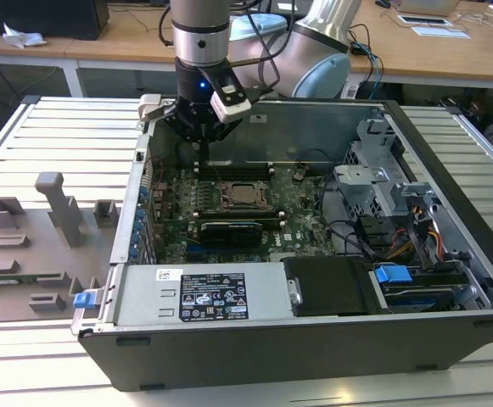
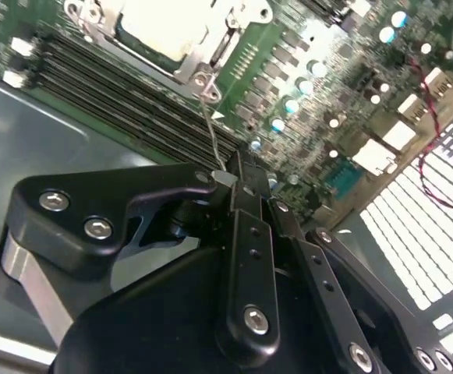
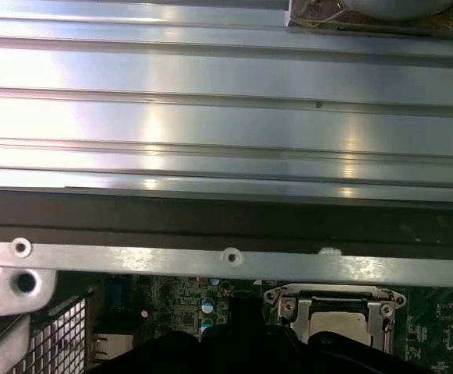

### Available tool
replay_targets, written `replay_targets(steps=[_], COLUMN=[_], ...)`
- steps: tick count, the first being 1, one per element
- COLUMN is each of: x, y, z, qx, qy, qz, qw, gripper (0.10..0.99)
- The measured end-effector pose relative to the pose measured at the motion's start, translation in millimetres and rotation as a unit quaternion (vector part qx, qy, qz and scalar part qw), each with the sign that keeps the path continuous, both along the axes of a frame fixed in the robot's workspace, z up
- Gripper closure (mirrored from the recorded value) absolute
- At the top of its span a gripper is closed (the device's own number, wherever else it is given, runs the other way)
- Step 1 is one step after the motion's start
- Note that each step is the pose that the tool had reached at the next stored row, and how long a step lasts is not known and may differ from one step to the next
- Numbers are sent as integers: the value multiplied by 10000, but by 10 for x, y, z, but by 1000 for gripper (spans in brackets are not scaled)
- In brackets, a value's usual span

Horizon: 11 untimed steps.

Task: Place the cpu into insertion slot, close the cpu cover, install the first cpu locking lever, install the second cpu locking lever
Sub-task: 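Install the first cpu locking lever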

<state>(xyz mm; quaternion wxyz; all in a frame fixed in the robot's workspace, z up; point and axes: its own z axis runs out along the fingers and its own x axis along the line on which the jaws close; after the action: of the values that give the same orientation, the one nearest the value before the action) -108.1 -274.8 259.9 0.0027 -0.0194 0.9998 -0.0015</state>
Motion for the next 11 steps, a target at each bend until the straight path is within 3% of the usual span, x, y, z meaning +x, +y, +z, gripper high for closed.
replay_targets(steps=[7, 11], x=[212, 229], y=[0, 0], z=[-12, -22], qx=[0, 0], qy=[4, 4], qz=[2, 2], qw=[10000, 10000], gripper=[980, 980])
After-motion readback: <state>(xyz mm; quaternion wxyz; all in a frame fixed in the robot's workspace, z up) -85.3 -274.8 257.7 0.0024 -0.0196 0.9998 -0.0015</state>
